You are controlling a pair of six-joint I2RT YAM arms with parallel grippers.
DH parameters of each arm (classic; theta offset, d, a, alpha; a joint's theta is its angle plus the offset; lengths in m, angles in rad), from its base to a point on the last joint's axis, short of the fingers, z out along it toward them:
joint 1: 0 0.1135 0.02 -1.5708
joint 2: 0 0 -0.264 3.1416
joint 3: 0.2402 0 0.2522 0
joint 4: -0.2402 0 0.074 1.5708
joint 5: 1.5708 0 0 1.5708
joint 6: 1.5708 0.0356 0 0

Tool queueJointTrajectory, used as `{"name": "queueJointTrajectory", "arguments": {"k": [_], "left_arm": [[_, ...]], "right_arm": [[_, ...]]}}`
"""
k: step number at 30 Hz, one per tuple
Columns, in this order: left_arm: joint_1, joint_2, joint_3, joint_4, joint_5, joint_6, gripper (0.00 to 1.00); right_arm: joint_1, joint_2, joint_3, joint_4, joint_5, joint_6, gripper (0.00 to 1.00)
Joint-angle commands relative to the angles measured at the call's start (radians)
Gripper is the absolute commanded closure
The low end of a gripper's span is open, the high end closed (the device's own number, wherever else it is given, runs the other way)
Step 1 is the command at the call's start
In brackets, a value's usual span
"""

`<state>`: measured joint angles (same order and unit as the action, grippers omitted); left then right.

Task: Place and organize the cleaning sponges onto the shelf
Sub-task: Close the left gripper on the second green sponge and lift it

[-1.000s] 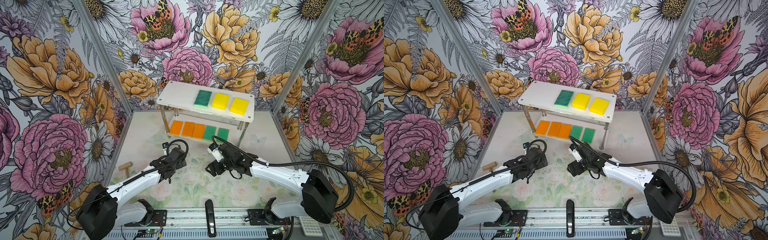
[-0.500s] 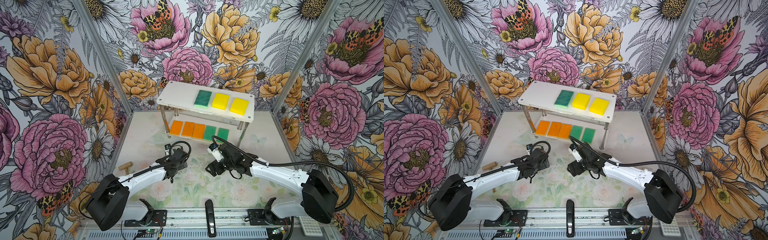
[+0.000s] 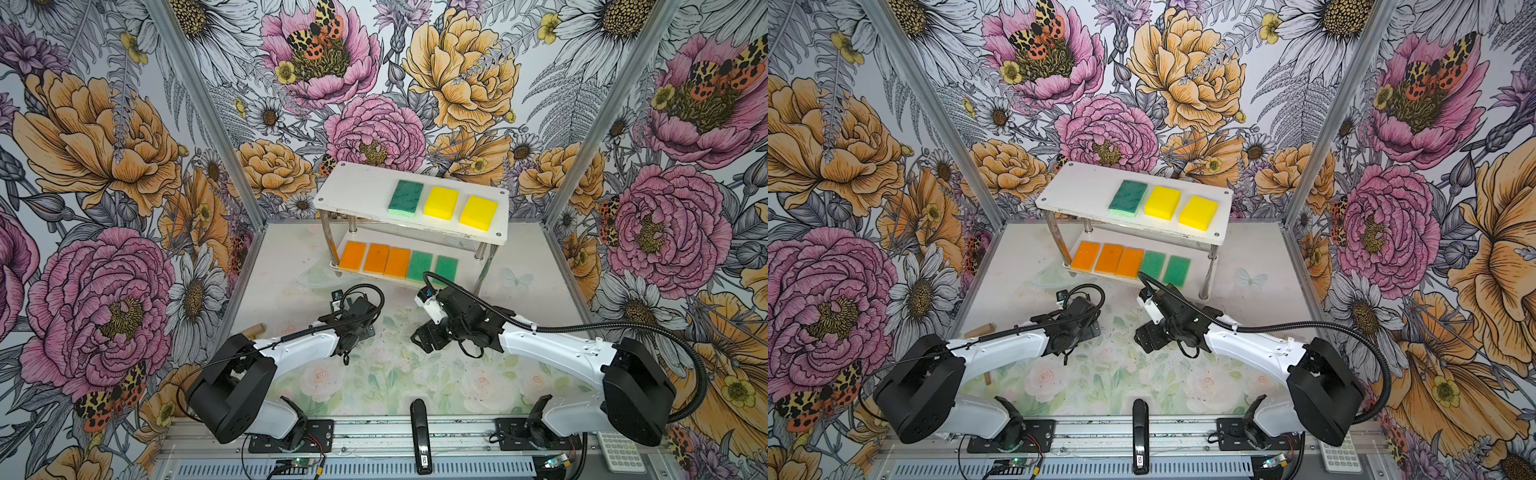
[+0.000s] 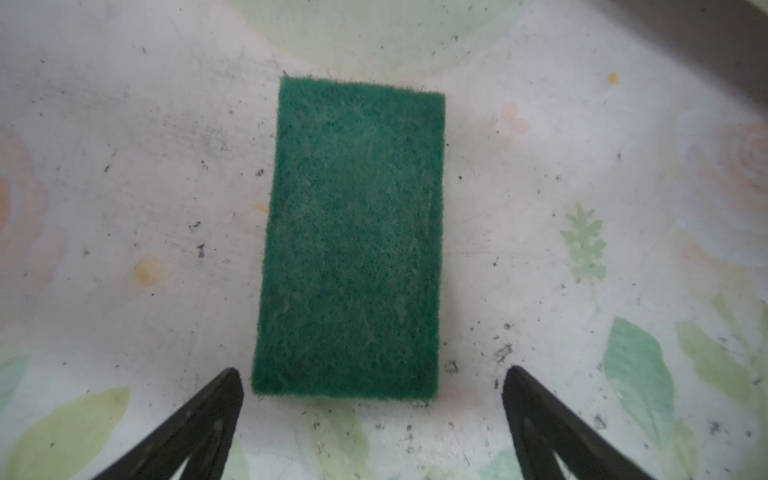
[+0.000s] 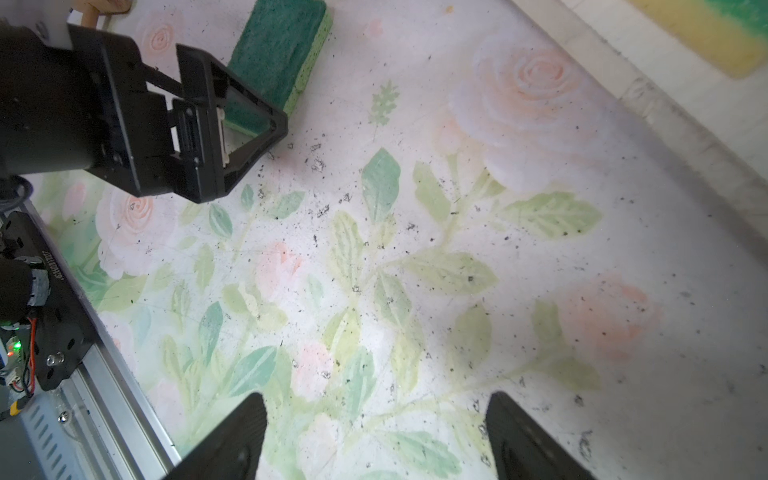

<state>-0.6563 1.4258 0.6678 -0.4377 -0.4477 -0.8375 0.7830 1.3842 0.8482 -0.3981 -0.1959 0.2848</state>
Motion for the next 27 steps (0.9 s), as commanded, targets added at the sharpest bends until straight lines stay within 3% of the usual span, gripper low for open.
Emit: {"name": "queueJointTrajectory", "arguments": {"k": [1,23,27], "left_arm": [[0.015,0.014,-0.002,0.043,-0.005,0.013,0.01],[0.051,0.090,-0.030,0.136,0.040,0.038,0.01],[0.051,0.101,-0.030,0.136,0.041,0.034,0.10]], "right_arm": [[0.030,0.009,0.000,0.033,-0.009,0.008,0.15],[0.036,0.019,-0.001,0.042,-0.008,0.011,0.15],[0.035,0.020,0.000,0.042,-0.009,0.011,0.15]]}}
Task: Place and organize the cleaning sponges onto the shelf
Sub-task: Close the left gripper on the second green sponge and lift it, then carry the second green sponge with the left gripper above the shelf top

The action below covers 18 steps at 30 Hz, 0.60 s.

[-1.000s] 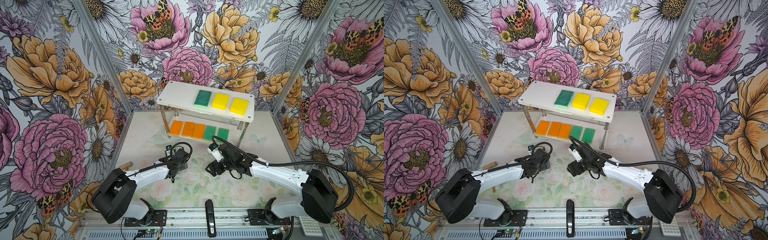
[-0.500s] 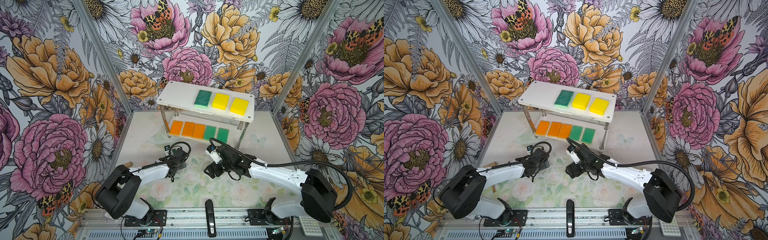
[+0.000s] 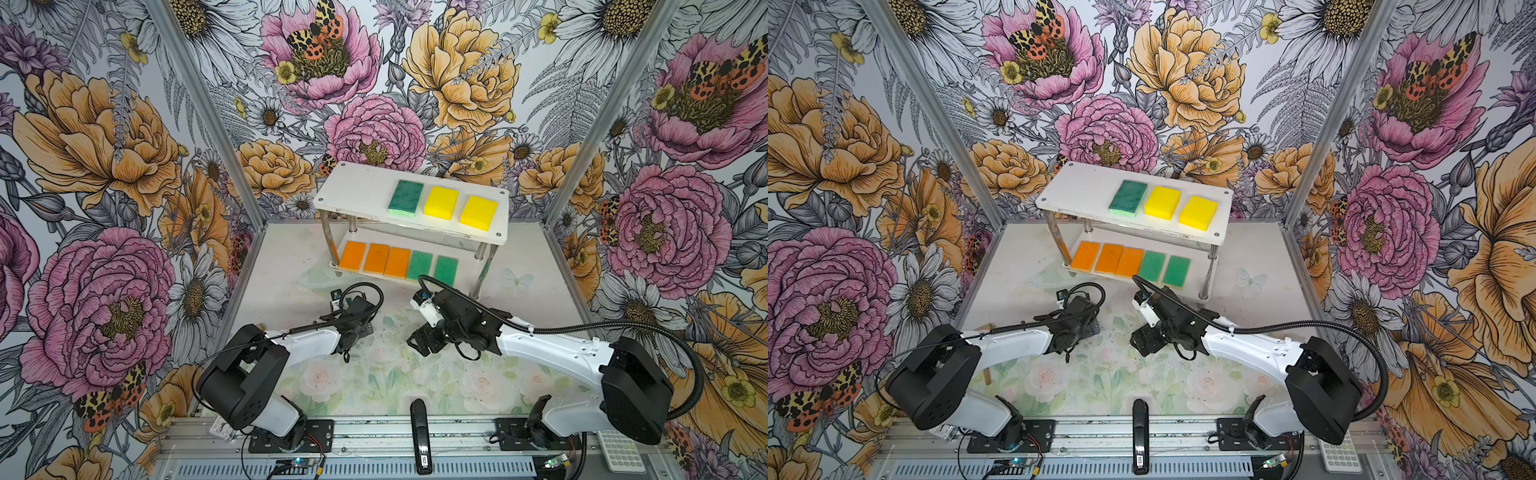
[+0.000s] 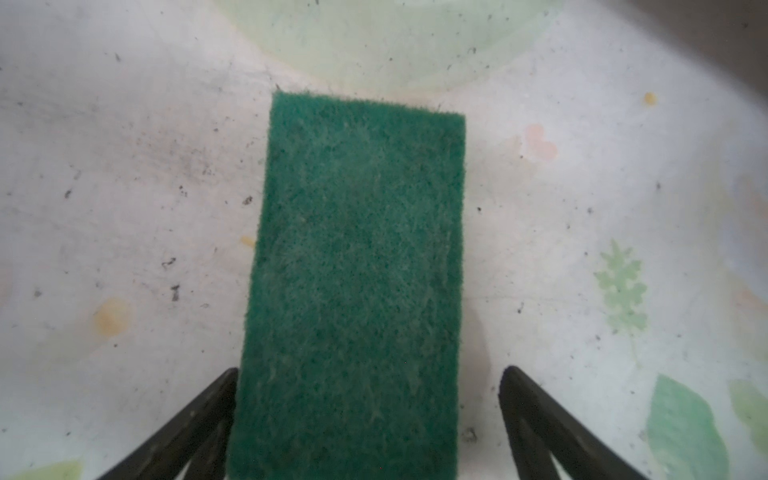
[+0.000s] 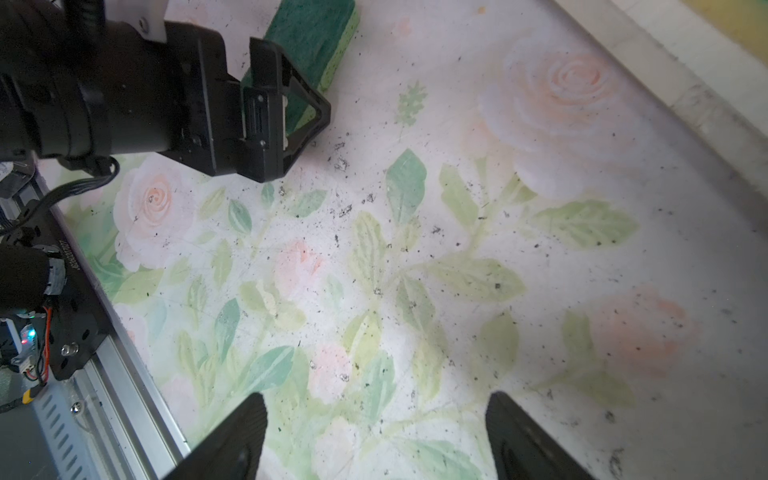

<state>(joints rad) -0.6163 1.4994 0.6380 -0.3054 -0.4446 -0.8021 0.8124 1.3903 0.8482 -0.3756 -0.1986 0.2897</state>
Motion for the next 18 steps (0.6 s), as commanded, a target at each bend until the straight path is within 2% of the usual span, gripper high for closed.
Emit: {"name": "queueJointTrajectory", "arguments": {"k": [1,13,18], "left_arm": [[0.011,0.028,-0.001,0.004,0.039,-0.002,0.14],[0.012,0.004,-0.026,0.020,0.038,-0.006,0.38],[0.011,-0.016,-0.034,0.016,0.035,-0.008,0.40]], "right_arm": [[0.006,0.013,0.000,0.020,-0.007,0.006,0.15],[0.009,0.018,0.002,0.020,-0.004,0.010,0.15],[0.011,0.019,0.003,0.020,-0.005,0.009,0.15]]}}
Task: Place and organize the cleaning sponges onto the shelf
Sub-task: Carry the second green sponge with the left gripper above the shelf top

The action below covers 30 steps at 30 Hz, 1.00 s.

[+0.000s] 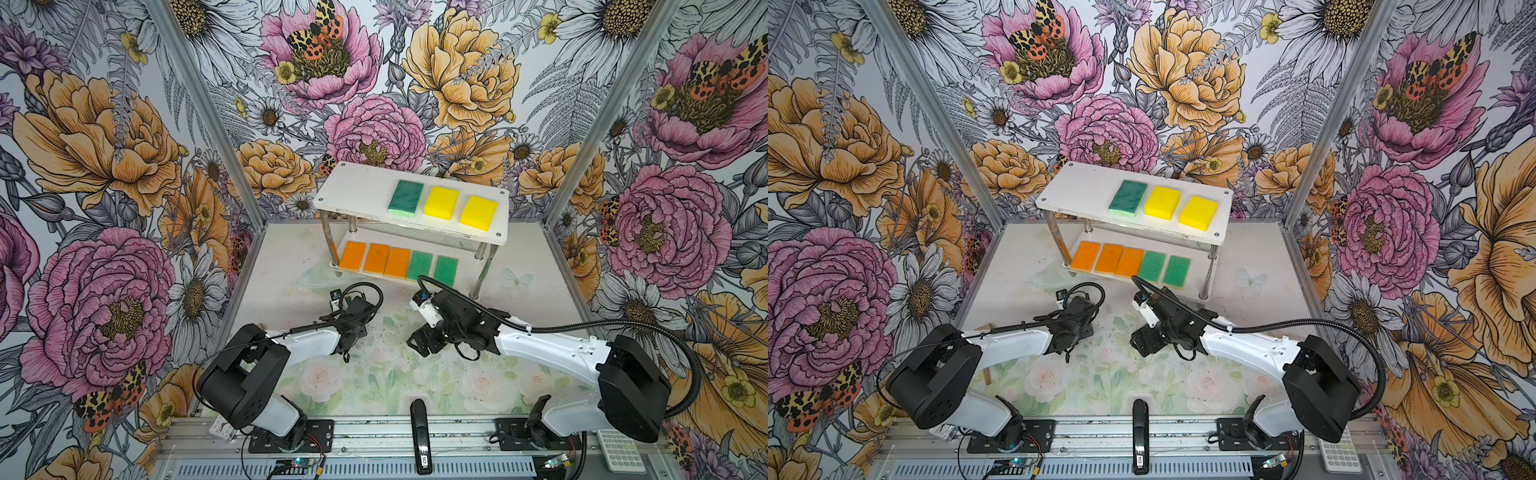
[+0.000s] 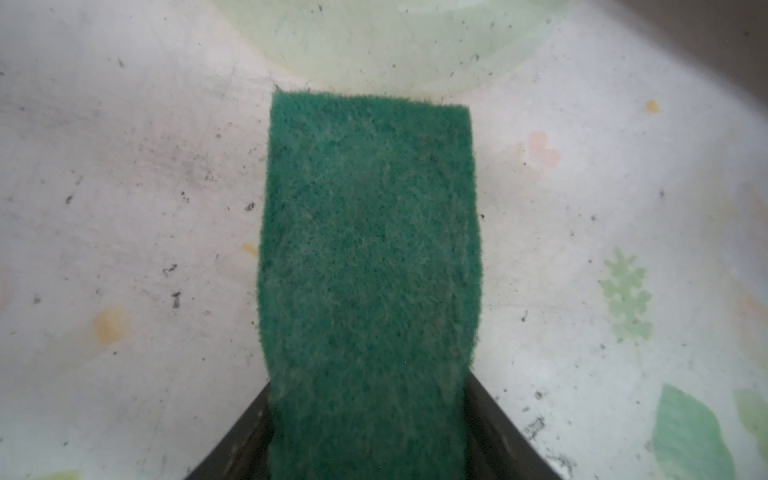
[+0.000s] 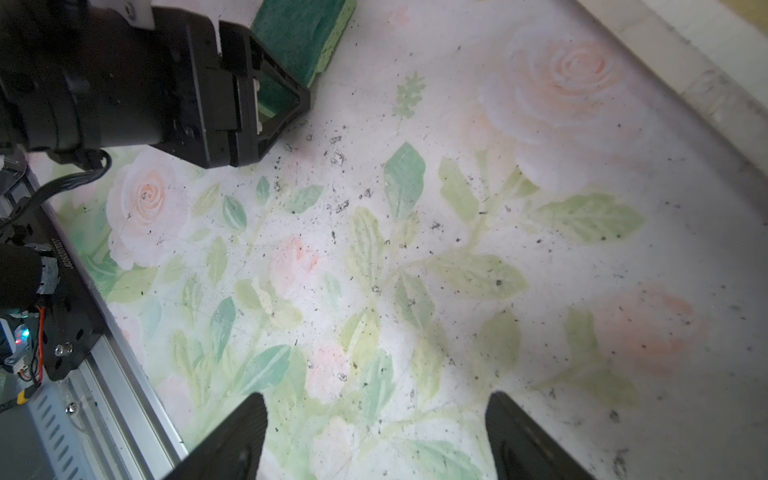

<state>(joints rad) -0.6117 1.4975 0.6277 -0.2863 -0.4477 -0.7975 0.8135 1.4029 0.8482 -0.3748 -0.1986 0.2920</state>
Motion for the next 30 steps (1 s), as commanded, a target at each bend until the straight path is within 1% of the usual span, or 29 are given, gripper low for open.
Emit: {"name": "queueJointTrajectory", "arguments": {"k": [1,7,16,25,30], "left_arm": [[0.007,-0.018,-0.023,-0.008,0.038,-0.012,0.40],[0.006,-0.070,-0.008,-0.060,0.049,-0.005,0.40],[0.000,-0.238,0.049,-0.209,0.047,0.046,0.41],[-0.005,-0.418,0.168,-0.371,0.043,0.117,0.42],[-0.007,-0.483,0.251,-0.443,0.047,0.172,0.42]], "right_arm": [[0.010,0.007,0.003,0.019,-0.004,0.007,0.15],[0.011,0.010,0.003,0.019,-0.004,0.007,0.15],[0.015,0.016,0.003,0.023,-0.007,0.005,0.15],[0.018,0.036,0.012,0.029,-0.015,0.003,0.15],[0.021,0.054,0.025,0.030,-0.022,0.002,0.16]]}}
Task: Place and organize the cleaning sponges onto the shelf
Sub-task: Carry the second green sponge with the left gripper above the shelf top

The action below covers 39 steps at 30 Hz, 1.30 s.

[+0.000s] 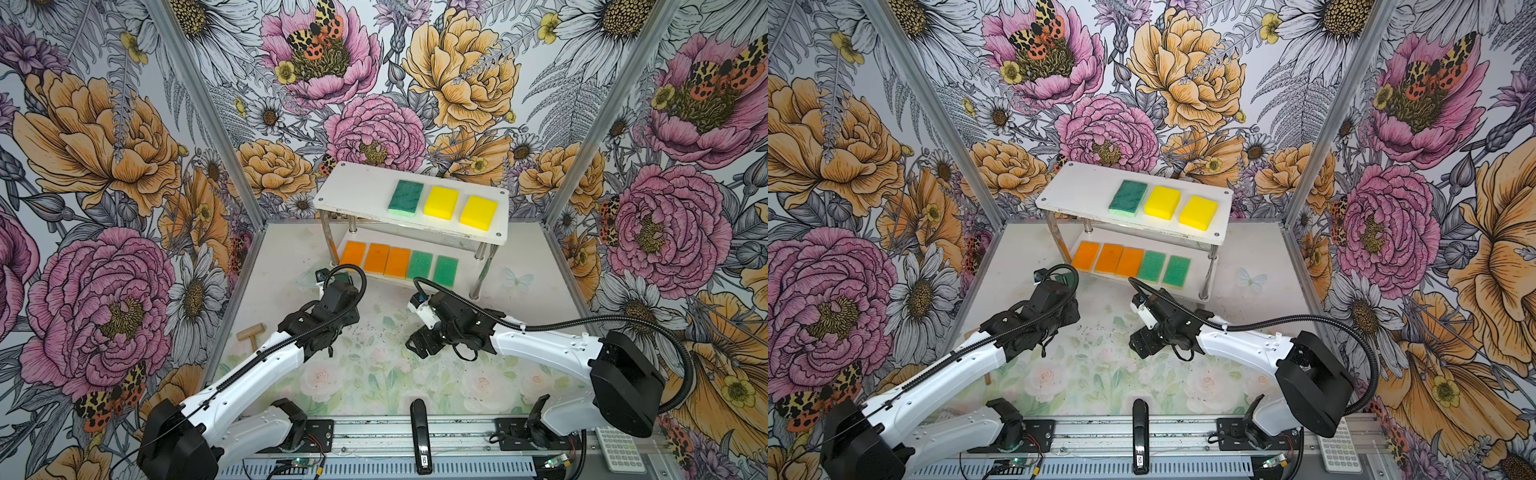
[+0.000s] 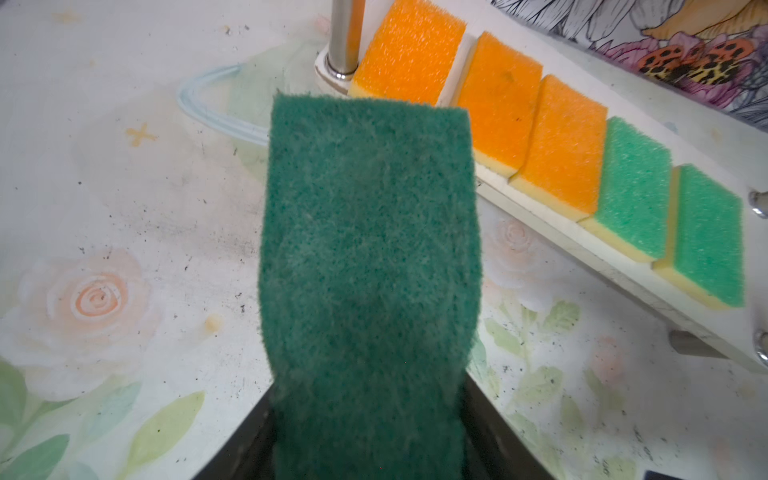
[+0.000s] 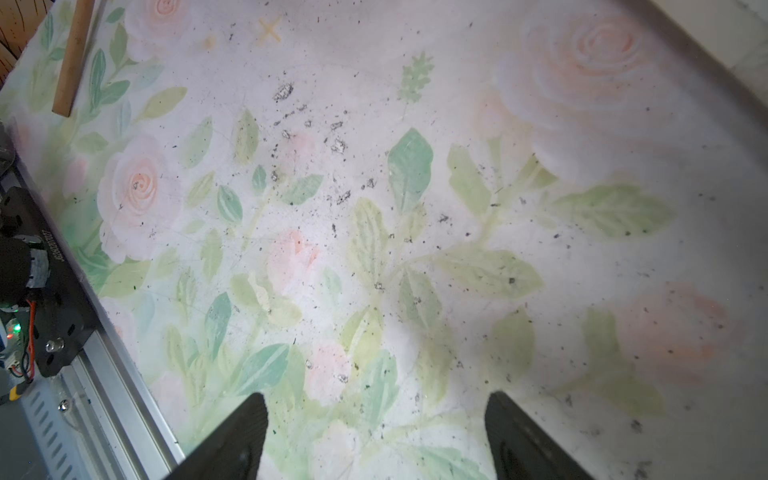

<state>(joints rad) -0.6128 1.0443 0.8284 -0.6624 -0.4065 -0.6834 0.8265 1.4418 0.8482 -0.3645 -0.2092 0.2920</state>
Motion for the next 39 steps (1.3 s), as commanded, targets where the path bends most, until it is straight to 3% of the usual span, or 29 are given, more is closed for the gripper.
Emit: {"name": "queueJointTrajectory", "arguments": {"k": [1,12,28,34,39], "left_arm": [[-0.003,-0.036,0.072,-0.083,0.006,0.069,0.42],[0.010,-0.046,0.349,-0.197,-0.017,0.205,0.42],[0.064,0.184,0.829,-0.206,0.059,0.449,0.40],[0.115,0.316,0.988,-0.207,0.144,0.500,0.40],[0.179,0.409,1.089,-0.217,0.302,0.478,0.40]], "right_arm": [[0.010,0.017,0.027,0.019,-0.013,0.002,0.16],[0.016,0.034,0.044,0.019,-0.022,-0.003,0.16],[0.026,0.043,0.054,0.019,-0.026,0.000,0.16],[0.029,0.043,0.047,0.019,-0.020,0.004,0.16],[0.033,0.024,0.036,0.018,-0.013,0.008,0.16]]}}
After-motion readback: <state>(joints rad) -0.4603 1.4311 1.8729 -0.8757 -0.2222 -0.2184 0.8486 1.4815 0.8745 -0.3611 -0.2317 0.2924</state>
